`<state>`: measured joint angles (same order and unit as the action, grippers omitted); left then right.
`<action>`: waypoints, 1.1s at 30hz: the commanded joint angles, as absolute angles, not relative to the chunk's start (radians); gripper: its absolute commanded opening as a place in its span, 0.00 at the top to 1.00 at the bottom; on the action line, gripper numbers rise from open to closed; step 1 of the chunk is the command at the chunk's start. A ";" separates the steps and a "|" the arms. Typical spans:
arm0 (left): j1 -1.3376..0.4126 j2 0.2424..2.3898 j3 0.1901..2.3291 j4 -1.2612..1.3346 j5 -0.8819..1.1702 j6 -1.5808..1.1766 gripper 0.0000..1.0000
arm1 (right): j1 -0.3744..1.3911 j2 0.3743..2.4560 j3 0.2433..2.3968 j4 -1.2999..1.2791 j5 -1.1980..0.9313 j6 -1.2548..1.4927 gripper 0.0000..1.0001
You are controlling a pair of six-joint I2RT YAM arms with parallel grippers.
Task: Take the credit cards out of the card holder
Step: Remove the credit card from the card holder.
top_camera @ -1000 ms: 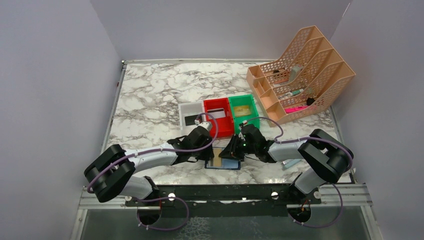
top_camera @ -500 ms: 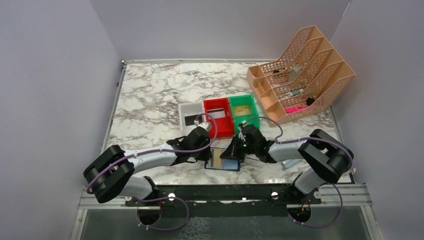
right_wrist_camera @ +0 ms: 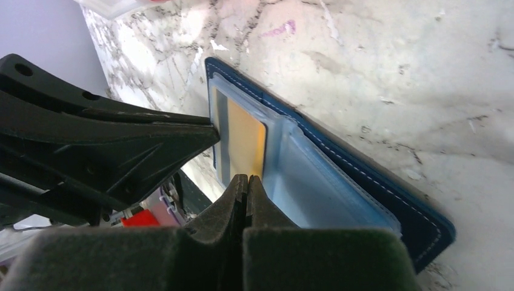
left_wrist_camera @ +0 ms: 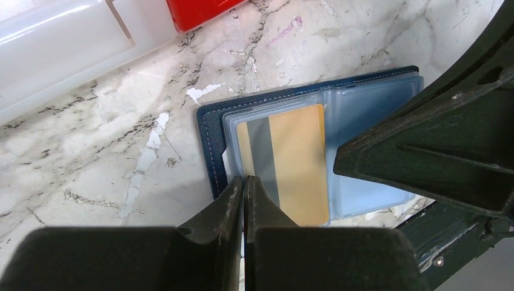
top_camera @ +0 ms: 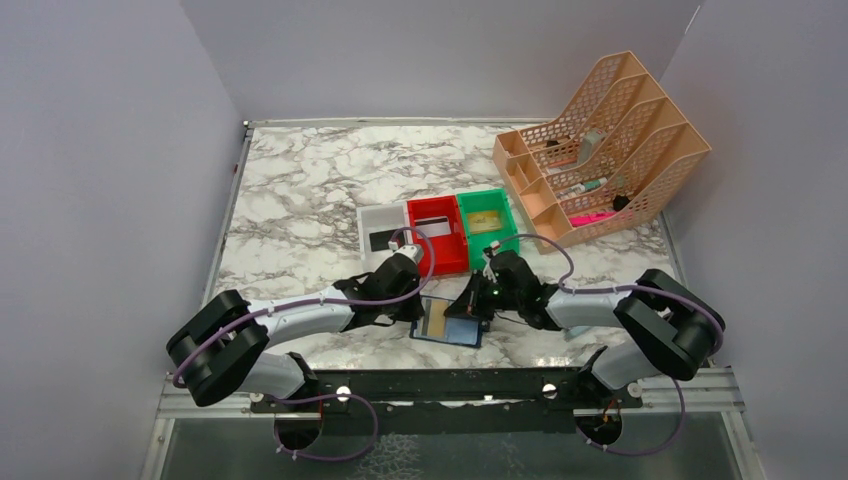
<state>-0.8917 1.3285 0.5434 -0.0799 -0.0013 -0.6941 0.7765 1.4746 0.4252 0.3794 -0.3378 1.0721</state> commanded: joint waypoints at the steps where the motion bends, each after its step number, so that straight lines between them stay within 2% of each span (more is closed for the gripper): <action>1: -0.897 1.322 0.543 -0.119 -0.009 -0.689 0.95 | 0.765 1.451 0.394 0.366 -0.341 1.062 0.99; 3: -0.896 1.319 0.548 -0.117 -0.001 -0.685 0.94 | 0.763 1.454 0.391 0.373 -0.347 1.062 0.97; 6: -0.897 1.306 0.560 -0.116 0.004 -0.682 0.79 | 0.762 1.477 0.399 0.413 -0.382 1.059 0.89; 11: -0.897 1.284 0.586 -0.095 0.014 -0.682 0.67 | 0.762 1.527 0.411 0.466 -0.413 1.064 0.85; 20: -0.897 1.305 0.605 -0.085 0.082 -0.651 0.65 | 0.762 1.559 0.416 0.467 -0.412 1.071 0.84; 33: -0.897 1.346 0.531 -0.086 0.125 -0.683 0.69 | 0.762 1.595 0.405 0.551 -0.459 1.103 0.82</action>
